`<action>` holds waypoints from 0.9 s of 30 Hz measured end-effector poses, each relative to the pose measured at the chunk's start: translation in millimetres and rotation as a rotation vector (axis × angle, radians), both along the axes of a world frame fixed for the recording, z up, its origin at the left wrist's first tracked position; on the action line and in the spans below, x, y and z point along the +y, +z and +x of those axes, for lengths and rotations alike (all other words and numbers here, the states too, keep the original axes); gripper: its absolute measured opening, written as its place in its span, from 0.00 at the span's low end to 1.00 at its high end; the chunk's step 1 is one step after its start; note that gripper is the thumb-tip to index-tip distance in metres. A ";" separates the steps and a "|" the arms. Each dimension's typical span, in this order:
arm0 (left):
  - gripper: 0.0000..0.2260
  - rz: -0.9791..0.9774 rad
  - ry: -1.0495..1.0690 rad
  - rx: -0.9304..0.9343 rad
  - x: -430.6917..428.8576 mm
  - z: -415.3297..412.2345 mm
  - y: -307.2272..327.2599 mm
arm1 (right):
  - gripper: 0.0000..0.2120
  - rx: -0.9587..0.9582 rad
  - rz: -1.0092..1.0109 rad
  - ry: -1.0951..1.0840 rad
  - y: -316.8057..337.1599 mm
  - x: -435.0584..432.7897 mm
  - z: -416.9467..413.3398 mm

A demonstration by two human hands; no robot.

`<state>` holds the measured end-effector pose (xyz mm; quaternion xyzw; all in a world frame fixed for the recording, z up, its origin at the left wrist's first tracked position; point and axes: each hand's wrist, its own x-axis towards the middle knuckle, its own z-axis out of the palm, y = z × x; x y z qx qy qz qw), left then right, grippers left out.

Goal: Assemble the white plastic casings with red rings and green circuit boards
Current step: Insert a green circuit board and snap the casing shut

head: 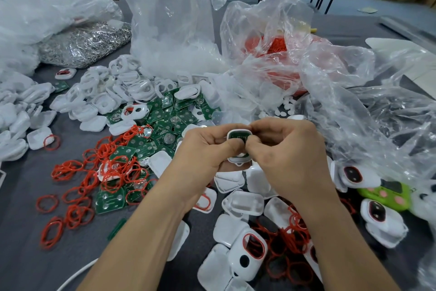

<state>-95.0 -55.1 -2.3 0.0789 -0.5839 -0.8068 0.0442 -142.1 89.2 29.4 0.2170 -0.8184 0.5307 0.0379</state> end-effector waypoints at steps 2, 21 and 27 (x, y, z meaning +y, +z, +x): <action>0.11 -0.003 -0.006 -0.008 -0.5 0.0 -0.1 | 0.17 0.005 -0.006 -0.002 0.5 0.0 0.4; 0.11 -0.037 -0.028 -0.010 0.0 -1.3 -2.7 | 0.14 0.094 0.012 -0.044 -0.7 -3.3 3.5; 0.11 -0.029 -0.022 -0.017 -0.2 -1.5 -2.5 | 0.15 0.059 0.017 -0.055 -4.0 -2.6 0.1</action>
